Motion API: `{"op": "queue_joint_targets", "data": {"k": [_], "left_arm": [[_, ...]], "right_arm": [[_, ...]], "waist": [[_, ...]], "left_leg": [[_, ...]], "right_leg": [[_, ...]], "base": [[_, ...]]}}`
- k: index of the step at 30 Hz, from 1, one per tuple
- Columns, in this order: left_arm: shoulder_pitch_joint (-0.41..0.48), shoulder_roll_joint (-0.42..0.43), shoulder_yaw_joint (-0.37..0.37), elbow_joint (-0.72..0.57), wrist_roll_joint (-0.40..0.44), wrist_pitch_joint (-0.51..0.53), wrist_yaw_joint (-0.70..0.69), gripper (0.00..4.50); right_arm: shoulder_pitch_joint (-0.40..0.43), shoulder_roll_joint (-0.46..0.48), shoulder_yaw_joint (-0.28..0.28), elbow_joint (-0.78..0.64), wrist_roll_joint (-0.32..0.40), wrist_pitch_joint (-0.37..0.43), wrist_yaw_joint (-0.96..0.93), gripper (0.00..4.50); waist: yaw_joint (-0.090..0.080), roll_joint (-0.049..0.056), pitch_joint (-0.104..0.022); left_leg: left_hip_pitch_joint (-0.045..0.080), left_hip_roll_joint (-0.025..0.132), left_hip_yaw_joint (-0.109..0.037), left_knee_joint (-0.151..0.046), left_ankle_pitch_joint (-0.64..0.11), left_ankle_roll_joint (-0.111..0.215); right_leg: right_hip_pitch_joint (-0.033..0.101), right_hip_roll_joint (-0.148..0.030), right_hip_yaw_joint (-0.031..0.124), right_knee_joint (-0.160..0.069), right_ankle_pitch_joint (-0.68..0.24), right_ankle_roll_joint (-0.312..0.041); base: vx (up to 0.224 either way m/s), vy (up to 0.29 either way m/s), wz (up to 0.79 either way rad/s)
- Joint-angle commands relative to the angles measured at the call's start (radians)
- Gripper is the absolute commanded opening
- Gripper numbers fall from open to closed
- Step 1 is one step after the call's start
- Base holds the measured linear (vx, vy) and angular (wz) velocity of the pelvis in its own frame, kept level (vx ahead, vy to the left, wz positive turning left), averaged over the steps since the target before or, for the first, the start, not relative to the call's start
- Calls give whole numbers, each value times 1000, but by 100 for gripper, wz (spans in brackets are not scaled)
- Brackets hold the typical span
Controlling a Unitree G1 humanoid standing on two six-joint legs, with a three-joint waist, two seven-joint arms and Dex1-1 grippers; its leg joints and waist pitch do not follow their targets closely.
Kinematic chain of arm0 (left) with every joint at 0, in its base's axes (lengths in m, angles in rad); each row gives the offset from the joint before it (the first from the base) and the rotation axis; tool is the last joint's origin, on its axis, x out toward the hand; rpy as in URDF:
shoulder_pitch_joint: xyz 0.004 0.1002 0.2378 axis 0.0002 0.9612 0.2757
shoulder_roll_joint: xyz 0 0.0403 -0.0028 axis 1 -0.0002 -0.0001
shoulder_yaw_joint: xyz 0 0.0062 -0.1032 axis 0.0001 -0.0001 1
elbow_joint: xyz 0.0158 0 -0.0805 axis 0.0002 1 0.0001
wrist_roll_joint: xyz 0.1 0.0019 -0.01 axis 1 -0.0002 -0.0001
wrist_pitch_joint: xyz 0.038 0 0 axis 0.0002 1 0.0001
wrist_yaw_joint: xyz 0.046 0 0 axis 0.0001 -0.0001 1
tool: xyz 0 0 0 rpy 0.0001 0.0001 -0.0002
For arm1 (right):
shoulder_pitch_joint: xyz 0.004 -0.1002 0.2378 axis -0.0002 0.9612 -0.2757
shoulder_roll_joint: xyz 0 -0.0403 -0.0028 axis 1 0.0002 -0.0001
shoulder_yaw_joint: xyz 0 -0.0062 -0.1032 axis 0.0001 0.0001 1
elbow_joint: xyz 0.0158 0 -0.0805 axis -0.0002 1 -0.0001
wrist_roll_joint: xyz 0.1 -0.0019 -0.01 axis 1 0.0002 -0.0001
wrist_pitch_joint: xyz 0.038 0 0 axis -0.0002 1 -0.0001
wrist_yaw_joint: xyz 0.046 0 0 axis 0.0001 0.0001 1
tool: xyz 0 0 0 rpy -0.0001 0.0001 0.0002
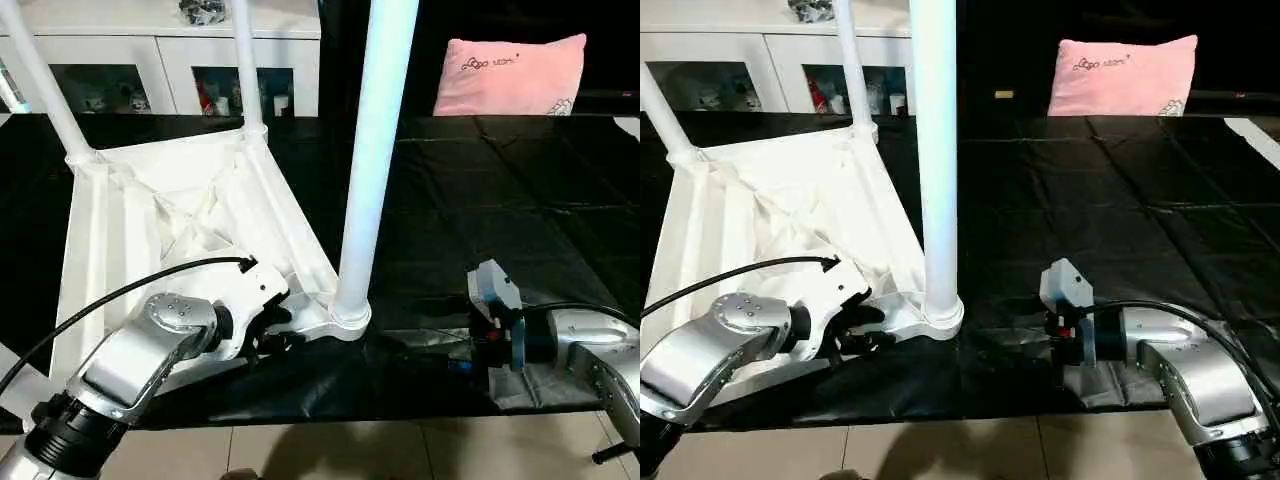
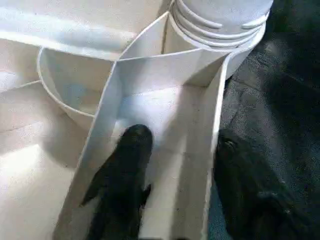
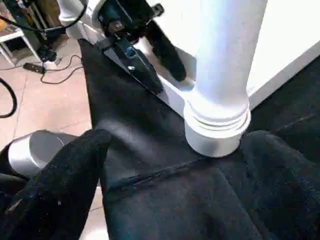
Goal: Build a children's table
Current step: Rotate table base
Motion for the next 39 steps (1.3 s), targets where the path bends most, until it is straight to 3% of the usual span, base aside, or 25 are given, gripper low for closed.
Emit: {"op": "queue_joint_targets", "data": {"k": [1,8,17,19,21,22,30,31,35,38,39], "left_arm": [[-3,1,-1,-2,3,10,4,179],[-3,1,-5,9,10,3,1,111],[-10,31,-41,40,36,-83,-57,46],[-14,53,-64,62,60,-164,-97,30],[-20,61,-66,85,64,-182,-113,25],[-27,70,-65,124,64,-264,-166,15],[-95,75,-59,311,93,-503,-255,6],[-126,72,-64,386,90,-603,-318,6],[-151,59,-73,442,95,-664,-374,6],[-158,46,-73,463,82,-682,-411,6],[-160,34,-71,474,80,-691,-420,6]], "right_arm": [[-10,-4,10,-10,-8,4,-7,450],[-11,-4,15,-13,-10,10,-8,450],[-13,3,22,-8,-16,0,-18,450],[-15,7,24,-5,-19,-4,-22,450],[-19,12,26,-5,-18,-3,-24,450],[-26,22,26,-2,-18,-6,-30,450],[-51,48,34,31,-38,-32,-53,450],[-62,62,35,45,-42,-40,-63,450],[-65,78,43,55,-56,-52,-74,450],[-71,92,51,71,-69,-70,-87,450],[-76,100,55,83,-80,-81,-96,450]], "waist": [[5,-6,-59],[4,-6,-55],[5,-3,-57],[5,-5,-58],[5,-5,-58],[3,-10,-60],[10,-7,-57],[12,-6,-58],[17,0,-62],[19,-2,-64],[24,-1,-67]], "left_leg": [[-5,17,-7,-63,-182,60],[-3,14,-8,-64,-212,52],[-2,15,-10,-65,-218,50],[-3,15,-9,-65,-208,54],[-3,16,-9,-66,-204,54],[-5,18,-8,-66,-199,51],[1,13,-8,-67,-213,41],[3,14,-8,-68,-211,41],[4,22,-9,-70,-209,30],[2,22,-7,-69,-194,31],[1,24,-7,-68,-177,27]], "right_leg": [[50,-62,52,-103,-422,-57],[49,-63,48,-112,-485,-34],[48,-63,49,-113,-481,-26],[49,-63,50,-109,-455,-34],[48,-64,51,-108,-445,-39],[51,-64,52,-104,-433,-42],[46,-68,50,-116,-499,-11],[45,-67,51,-114,-474,-20],[49,-72,56,-98,-406,-53],[50,-73,58,-94,-379,-68],[52,-75,60,-86,-339,-88]], "base": [[0,0,0],[0,0,0],[0,0,0],[0,0,0],[0,0,0],[0,0,0],[0,0,0],[0,0,0],[0,0,0],[0,0,0],[0,0,0]]}}
